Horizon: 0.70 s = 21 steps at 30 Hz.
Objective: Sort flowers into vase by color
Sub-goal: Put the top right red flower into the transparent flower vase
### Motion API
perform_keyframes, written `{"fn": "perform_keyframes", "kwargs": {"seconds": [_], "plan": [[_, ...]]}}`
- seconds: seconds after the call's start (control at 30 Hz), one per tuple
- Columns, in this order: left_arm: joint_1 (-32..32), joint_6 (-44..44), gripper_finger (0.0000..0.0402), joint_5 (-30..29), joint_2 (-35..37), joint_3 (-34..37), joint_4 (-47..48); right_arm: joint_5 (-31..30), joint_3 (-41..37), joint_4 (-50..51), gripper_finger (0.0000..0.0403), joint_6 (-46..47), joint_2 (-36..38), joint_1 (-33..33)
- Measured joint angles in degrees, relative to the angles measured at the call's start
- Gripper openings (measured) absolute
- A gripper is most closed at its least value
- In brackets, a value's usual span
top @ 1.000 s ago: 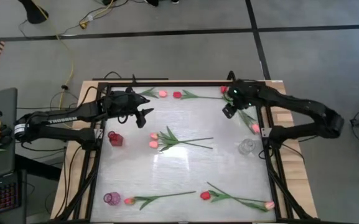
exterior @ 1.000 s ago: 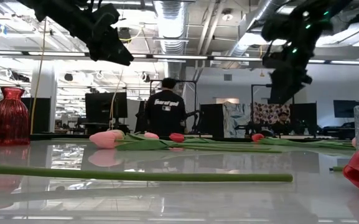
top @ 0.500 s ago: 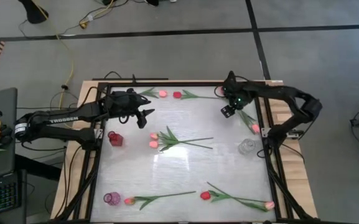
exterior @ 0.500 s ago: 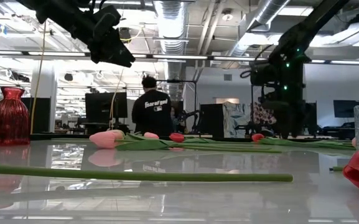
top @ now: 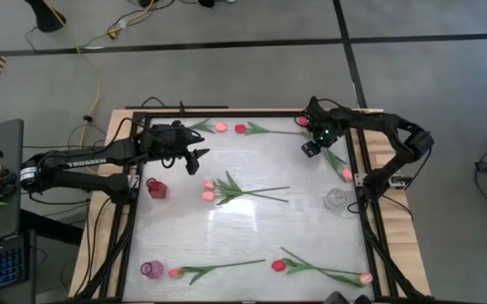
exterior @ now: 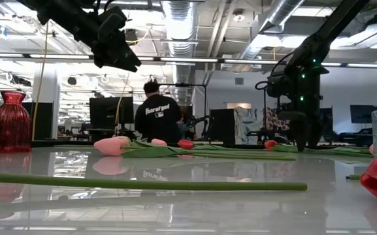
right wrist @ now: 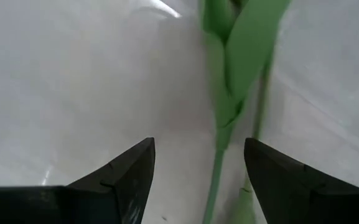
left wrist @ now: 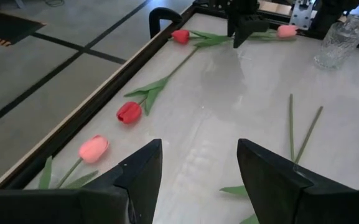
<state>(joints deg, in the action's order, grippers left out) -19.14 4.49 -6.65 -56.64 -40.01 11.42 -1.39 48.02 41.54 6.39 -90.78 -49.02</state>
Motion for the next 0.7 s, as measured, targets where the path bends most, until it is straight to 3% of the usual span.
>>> {"fn": "perform_keyframes", "kwargs": {"seconds": [0.17,0.33,0.63,0.7], "plan": [[0.0,-0.1,0.0197,-0.1,0.0,0.0,-0.1,0.0,-0.2,-0.4,0.0270,0.4,-2.9,0.2],[0.0,0.5,0.0197,-0.2,0.0,0.0,-0.1,-0.8,-0.4,-0.5,0.0229,0.7,-2.5,0.9],[0.0,0.8,0.0197,-0.2,0.0,0.0,-0.2,-1.4,-0.7,0.2,0.0042,0.4,0.3,0.5],[0.0,0.7,0.0197,0.2,0.0,0.0,-0.3,-1.8,-0.7,0.4,0.0018,0.2,1.5,0.5]]}}
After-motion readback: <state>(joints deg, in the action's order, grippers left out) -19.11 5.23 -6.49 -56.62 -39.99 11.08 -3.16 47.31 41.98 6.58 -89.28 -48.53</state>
